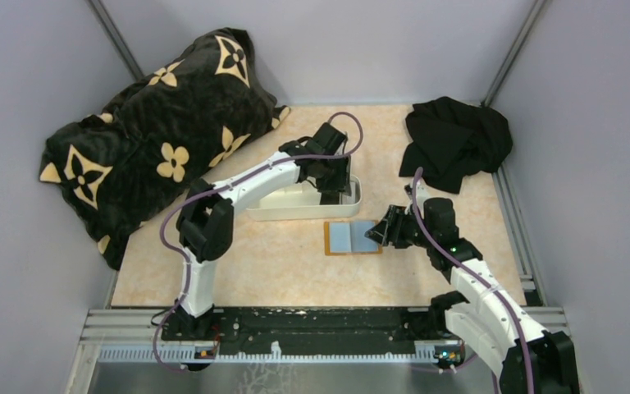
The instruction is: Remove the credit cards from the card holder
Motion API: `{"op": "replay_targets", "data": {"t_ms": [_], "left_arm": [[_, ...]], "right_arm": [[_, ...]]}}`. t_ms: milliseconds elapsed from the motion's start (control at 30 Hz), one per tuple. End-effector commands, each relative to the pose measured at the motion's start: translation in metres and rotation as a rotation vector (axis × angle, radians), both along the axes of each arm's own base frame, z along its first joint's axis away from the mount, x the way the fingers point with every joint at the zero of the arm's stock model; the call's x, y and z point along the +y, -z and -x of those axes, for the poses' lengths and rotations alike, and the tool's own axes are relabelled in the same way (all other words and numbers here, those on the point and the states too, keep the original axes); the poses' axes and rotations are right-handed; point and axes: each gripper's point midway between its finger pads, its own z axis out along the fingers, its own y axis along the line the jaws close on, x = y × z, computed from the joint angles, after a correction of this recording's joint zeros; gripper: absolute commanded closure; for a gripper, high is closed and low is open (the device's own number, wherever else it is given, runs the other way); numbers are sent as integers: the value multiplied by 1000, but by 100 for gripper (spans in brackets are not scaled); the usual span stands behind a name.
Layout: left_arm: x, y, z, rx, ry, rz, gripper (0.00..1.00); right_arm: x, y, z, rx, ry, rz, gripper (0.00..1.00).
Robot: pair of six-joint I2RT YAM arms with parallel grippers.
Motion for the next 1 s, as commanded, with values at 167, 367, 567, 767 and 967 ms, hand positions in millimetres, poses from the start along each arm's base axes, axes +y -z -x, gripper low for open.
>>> {"op": "replay_targets", "data": {"t_ms": [167, 367, 567, 767, 967], "left_arm": [[23, -103, -4, -312, -60, 168, 31], [61, -117, 11, -367, -129, 176, 28], [99, -128, 37, -409, -195, 258, 28], [123, -138, 52, -466, -219, 287, 24], [130, -143, 54, -488, -208, 260, 25]], "right_arm": [[1, -7, -7, -44, -8, 2, 44], [0, -9, -8, -48, -2, 11, 44], [-4, -13, -8, -52, 7, 29, 44], [-9, -14, -7, -43, 39, 48, 44], [-13, -17, -8, -48, 69, 49, 43]]}}
